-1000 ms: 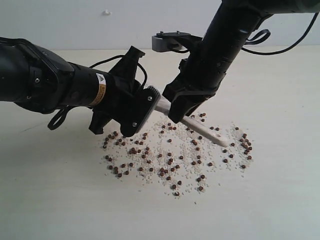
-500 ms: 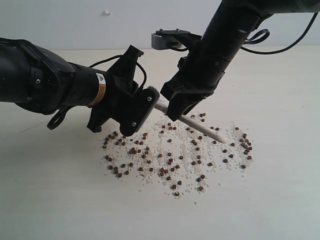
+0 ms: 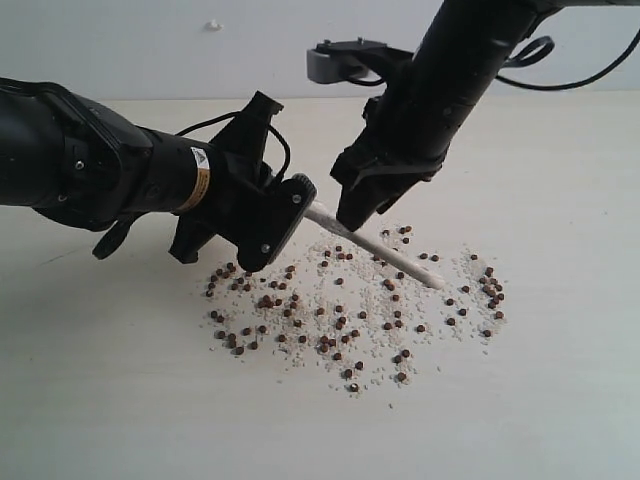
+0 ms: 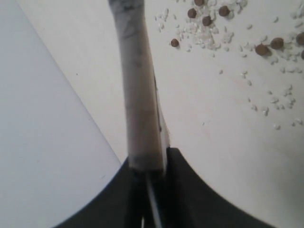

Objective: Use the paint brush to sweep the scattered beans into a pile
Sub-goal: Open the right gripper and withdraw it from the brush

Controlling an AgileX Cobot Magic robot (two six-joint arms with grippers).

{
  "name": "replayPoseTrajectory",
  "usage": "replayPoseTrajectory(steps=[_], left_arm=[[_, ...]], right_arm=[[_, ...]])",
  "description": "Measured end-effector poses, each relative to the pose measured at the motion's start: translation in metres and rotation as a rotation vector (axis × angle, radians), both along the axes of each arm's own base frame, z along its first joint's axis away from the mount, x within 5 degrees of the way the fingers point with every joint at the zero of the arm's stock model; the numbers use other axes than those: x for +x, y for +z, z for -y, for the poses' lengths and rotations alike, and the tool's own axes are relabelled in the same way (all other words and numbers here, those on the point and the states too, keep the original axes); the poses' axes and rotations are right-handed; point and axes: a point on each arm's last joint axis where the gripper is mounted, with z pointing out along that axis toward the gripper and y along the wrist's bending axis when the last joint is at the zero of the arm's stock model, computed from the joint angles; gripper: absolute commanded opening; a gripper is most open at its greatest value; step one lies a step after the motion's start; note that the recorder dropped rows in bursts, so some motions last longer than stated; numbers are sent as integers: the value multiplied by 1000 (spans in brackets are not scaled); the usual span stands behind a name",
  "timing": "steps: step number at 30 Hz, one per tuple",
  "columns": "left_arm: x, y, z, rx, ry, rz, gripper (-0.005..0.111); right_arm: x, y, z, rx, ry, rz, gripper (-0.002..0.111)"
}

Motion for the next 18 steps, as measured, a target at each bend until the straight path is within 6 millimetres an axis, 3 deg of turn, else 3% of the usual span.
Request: replayPoseTrajectory(steps=[8,13,18], left_arm=[[2,0,-3,-15,62,-5,0],[3,0,-6,-41,142,-23,0],[2,3,-7,-106,219,-67,0]], right_arm=[[-29,73,24,-27,41,211,49],[-67,135,44,25,33,388,48],[-117,199,73,139,-97,637,43]])
